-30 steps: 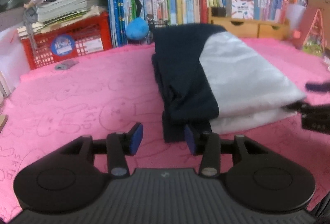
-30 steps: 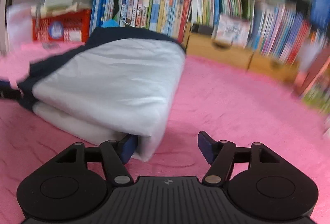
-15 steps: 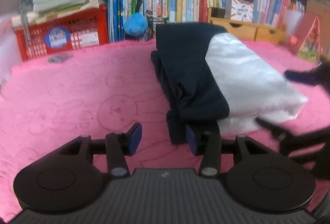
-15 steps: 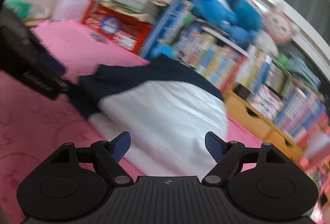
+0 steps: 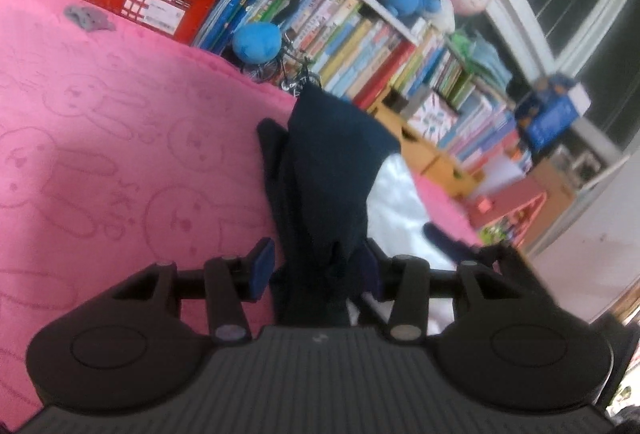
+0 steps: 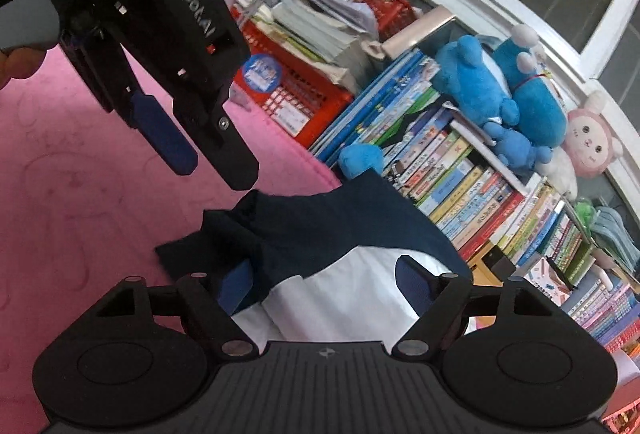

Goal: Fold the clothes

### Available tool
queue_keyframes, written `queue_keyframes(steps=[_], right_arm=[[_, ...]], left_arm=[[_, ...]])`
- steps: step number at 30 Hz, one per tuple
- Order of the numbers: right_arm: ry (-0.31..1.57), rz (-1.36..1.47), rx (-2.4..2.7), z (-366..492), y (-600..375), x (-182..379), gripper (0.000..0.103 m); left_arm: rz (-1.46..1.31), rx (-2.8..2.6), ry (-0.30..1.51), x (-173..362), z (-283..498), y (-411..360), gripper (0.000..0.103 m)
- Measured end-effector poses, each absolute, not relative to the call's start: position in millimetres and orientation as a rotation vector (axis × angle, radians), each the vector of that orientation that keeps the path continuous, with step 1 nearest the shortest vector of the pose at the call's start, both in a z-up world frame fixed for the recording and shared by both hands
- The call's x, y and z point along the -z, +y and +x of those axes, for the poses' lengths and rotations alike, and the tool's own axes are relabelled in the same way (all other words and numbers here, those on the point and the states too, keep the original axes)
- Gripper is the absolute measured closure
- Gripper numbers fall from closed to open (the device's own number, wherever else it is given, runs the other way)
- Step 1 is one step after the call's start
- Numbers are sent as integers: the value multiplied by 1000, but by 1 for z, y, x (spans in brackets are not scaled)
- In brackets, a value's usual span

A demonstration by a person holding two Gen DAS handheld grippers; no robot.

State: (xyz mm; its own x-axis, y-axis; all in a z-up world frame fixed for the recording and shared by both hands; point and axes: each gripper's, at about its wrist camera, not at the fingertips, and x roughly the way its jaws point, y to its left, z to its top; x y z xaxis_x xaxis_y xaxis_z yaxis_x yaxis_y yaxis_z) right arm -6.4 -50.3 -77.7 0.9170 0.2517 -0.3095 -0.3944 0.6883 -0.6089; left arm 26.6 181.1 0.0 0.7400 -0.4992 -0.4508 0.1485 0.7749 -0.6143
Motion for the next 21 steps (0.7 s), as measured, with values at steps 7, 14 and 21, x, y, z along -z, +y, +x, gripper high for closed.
queue_keyframes(steps=[7, 14, 21], right_arm=[[202, -785, -356, 18, -27, 94, 31], [228, -778, -337, 45, -15, 94, 77], [163, -830, -335, 38, -14, 103, 86]], left_arm=[[-607, 378, 663, 2, 39, 179, 57], [-756, 453, 690, 3, 62, 189, 51], [-876, 460, 794, 21, 116, 190, 48]])
